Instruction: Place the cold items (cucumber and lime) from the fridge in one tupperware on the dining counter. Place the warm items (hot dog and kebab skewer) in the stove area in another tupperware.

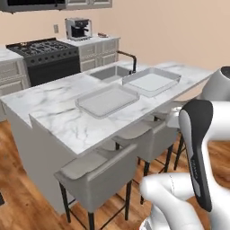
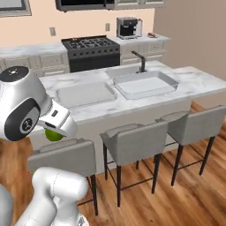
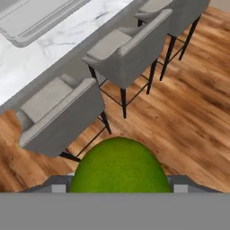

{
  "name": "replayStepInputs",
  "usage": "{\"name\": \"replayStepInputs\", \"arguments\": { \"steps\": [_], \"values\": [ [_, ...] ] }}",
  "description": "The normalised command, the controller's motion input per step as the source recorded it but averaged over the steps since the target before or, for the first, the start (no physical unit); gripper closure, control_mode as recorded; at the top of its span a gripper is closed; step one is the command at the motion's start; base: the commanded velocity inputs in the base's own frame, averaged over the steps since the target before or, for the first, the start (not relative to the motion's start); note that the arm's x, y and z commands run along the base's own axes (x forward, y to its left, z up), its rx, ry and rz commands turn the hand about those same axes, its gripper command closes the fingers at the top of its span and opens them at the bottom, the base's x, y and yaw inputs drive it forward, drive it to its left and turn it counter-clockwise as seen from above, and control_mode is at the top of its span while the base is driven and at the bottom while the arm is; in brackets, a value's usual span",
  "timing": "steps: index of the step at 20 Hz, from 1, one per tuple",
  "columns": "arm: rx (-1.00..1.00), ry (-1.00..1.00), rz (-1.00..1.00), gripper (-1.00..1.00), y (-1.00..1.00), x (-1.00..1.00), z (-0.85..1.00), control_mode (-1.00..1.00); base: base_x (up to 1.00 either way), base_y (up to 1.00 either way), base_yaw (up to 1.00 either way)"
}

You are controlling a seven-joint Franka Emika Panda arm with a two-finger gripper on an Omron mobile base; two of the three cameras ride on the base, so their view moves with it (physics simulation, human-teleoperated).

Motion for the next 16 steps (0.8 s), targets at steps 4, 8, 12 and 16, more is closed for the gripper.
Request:
{"name": "replayStepInputs", "arguments": {
  "steps": [4,8,12,16],
  "values": [
    [0.00,0.00,0.00,1.00,0.00,0.00,0.00,1.00,0.61,-1.00,0.12],
    [0.00,0.00,0.00,1.00,0.00,0.00,0.00,1.00,0.67,-0.96,0.24],
    [0.00,0.00,0.00,1.00,0.00,0.00,0.00,1.00,0.80,-0.86,0.39],
    [0.00,0.00,0.00,1.00,0.00,0.00,0.00,1.00,0.84,-0.72,0.51]
  ]
}}
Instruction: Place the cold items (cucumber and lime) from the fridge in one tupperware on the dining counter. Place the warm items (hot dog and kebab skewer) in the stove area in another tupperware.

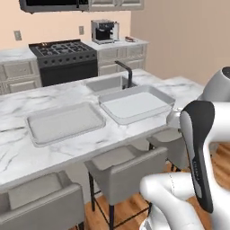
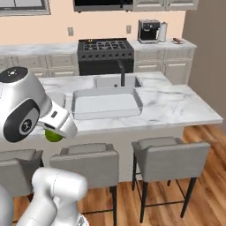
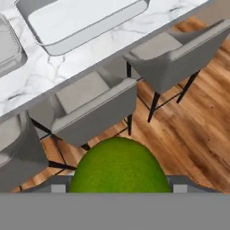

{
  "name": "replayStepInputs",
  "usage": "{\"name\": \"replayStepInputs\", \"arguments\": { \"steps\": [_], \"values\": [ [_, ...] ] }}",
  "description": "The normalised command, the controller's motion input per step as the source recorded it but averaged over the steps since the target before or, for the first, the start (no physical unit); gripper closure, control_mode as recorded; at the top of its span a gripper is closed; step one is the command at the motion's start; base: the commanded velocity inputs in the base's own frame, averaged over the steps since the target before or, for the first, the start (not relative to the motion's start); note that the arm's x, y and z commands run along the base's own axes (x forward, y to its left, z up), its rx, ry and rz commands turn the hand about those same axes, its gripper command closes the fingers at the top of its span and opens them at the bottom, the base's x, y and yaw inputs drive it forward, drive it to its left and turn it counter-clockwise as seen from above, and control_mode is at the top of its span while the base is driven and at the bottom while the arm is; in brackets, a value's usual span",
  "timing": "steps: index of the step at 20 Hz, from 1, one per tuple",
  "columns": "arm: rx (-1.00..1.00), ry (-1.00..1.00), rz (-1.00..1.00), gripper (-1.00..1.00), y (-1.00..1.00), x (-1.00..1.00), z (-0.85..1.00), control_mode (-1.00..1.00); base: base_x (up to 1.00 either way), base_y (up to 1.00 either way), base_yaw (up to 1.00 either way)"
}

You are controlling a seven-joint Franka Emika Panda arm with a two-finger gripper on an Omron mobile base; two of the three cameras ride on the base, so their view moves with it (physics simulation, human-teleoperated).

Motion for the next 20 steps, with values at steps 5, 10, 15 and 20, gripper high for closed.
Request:
{"name": "replayStepInputs", "arguments": {
  "steps": [5,10,15,20],
  "values": [
    [0.00,0.00,0.00,1.00,0.00,0.00,0.00,1.00,0.23,-0.26,0.41],
    [0.00,0.00,0.00,1.00,0.00,0.00,0.00,1.00,0.09,0.65,0.18],
    [0.00,0.00,0.00,1.00,0.00,0.00,0.00,1.00,0.46,0.97,0.00],
    [0.00,0.00,0.00,1.00,0.00,0.00,0.00,1.00,0.42,0.96,0.07]
  ]
}}
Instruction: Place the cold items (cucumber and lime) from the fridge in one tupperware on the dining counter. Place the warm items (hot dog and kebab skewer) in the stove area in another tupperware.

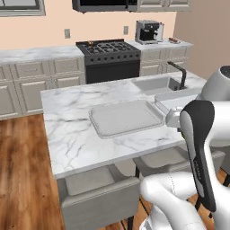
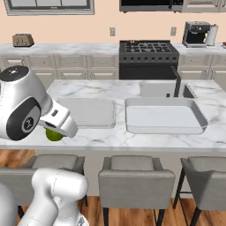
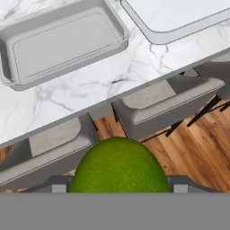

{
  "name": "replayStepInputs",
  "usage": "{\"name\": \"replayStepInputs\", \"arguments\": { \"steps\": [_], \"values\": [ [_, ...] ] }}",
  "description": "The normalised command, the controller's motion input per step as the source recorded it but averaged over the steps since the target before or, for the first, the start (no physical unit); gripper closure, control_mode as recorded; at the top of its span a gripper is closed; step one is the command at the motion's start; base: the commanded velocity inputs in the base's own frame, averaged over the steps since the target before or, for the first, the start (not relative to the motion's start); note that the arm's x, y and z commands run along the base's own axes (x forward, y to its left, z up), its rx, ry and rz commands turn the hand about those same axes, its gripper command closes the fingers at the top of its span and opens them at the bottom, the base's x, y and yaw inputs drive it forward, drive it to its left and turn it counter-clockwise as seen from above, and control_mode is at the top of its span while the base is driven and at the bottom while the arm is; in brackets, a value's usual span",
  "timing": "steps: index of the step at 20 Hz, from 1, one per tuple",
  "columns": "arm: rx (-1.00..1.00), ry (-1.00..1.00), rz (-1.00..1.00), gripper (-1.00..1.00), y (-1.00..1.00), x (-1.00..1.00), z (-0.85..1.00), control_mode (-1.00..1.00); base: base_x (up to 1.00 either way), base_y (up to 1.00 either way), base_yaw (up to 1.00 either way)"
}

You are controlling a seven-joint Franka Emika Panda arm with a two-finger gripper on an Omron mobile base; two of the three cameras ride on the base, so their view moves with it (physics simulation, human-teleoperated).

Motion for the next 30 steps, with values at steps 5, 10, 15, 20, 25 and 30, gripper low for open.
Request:
{"name": "replayStepInputs", "arguments": {
  "steps": [5,10,15,20,25,30],
  "values": [
    [0.00,0.00,0.00,1.00,0.00,0.00,0.00,1.00,0.86,0.29,0.27],
    [0.00,0.00,0.00,1.00,0.00,0.00,0.00,1.00,0.99,0.07,0.32],
    [0.00,0.00,0.00,1.00,0.00,0.00,0.00,1.00,0.80,0.07,0.06],
    [0.00,0.13,0.03,1.00,0.02,0.79,0.00,-1.00,0.16,0.00,0.01],
    [0.00,0.13,0.00,1.00,0.02,1.00,-0.03,-1.00,0.00,0.00,0.00],
    [0.00,0.02,0.03,1.00,0.00,1.00,-0.26,-1.00,0.00,0.00,0.00]
  ]
}}
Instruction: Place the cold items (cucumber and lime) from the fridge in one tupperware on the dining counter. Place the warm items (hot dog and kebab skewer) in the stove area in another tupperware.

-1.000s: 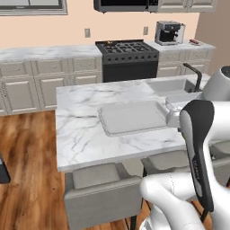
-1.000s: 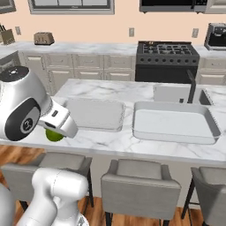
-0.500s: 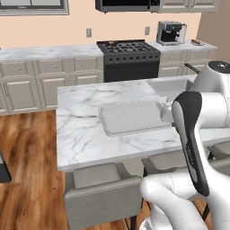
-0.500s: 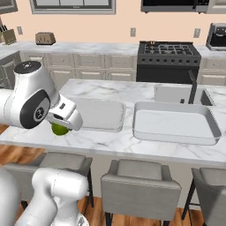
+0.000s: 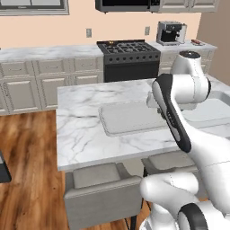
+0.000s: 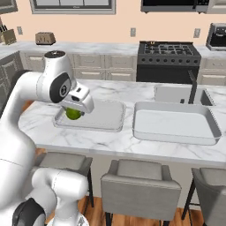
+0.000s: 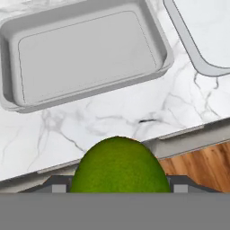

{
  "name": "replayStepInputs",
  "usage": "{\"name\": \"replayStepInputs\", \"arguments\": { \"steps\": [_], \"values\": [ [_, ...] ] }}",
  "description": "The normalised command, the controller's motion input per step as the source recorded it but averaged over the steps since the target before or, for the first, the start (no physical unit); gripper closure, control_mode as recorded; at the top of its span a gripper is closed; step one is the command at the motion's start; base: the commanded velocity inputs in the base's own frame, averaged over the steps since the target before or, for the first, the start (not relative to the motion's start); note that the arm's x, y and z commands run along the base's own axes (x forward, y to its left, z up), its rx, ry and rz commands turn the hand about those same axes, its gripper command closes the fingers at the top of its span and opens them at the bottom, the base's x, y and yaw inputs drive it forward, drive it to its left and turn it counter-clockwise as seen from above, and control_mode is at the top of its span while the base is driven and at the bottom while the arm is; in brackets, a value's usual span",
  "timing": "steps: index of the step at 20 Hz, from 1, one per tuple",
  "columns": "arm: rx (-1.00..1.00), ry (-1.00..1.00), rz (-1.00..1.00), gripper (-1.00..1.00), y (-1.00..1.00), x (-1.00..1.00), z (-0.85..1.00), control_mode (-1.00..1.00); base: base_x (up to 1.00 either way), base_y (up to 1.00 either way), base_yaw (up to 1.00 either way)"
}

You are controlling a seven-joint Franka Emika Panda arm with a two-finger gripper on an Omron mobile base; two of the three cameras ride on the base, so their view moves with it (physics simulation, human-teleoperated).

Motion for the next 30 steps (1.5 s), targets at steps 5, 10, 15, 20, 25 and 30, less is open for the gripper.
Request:
{"name": "replayStepInputs", "arguments": {
  "steps": [5,10,15,20,25,30],
  "values": [
    [0.00,0.00,0.07,1.00,-0.01,0.93,-0.38,-1.00,0.00,0.00,0.00],
    [0.00,0.00,0.12,1.00,-0.08,0.70,-0.48,-1.00,0.00,0.00,0.00],
    [0.00,0.00,0.11,1.00,-0.07,0.55,-0.44,-1.00,0.00,0.00,0.00],
    [0.00,0.06,0.05,1.00,-0.05,0.56,-0.34,-1.00,0.00,0.00,0.00],
    [0.00,0.14,0.00,1.00,0.00,0.57,-0.30,-1.00,0.00,0.00,0.00],
    [0.00,0.19,0.00,1.00,0.00,0.61,-0.19,-1.00,0.00,0.00,0.00]
  ]
}}
